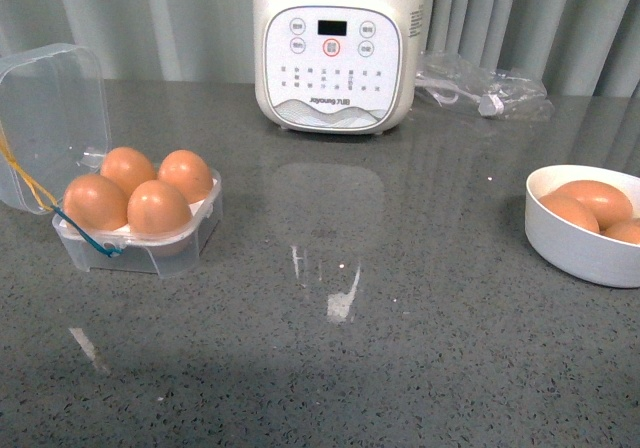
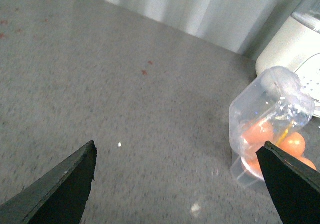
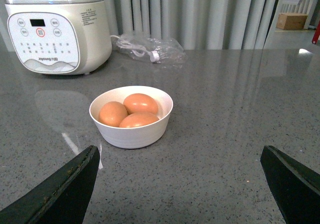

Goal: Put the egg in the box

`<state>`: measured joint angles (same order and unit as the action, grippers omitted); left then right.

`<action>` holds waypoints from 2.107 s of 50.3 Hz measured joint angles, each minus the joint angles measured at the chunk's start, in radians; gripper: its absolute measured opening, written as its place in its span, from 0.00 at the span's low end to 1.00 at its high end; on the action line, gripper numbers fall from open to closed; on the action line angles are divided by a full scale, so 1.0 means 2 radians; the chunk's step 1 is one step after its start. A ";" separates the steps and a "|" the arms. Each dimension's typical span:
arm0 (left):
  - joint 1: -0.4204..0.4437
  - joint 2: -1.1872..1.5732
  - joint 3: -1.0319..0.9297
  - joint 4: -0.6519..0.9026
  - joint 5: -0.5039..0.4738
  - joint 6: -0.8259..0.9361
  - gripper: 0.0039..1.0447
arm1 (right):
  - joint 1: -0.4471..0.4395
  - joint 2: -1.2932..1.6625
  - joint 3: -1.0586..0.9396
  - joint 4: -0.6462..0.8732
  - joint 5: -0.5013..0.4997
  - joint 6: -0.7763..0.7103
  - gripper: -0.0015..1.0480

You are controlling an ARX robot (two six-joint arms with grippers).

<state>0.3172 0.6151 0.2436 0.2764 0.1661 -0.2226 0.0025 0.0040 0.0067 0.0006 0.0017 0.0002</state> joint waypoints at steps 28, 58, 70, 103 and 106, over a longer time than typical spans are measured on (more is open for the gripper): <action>-0.075 0.367 0.089 0.308 -0.130 0.138 0.94 | 0.000 0.000 0.000 0.000 0.000 0.000 0.93; -0.117 0.404 0.171 0.216 -0.064 0.136 0.94 | 0.000 0.000 0.000 0.000 0.000 0.000 0.93; -0.099 0.360 0.171 0.156 -0.050 0.082 0.94 | 0.000 0.000 0.000 0.000 0.000 0.000 0.93; -0.084 0.212 0.037 0.221 -0.010 0.083 0.54 | 0.000 0.000 0.000 0.000 0.000 0.000 0.93; -0.091 0.195 0.019 0.222 -0.017 0.093 0.44 | 0.000 0.000 0.000 0.000 0.000 0.000 0.93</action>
<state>0.1349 1.0046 0.2817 0.7208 0.1318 -0.0368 0.0025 0.0040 0.0067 0.0006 0.0013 0.0002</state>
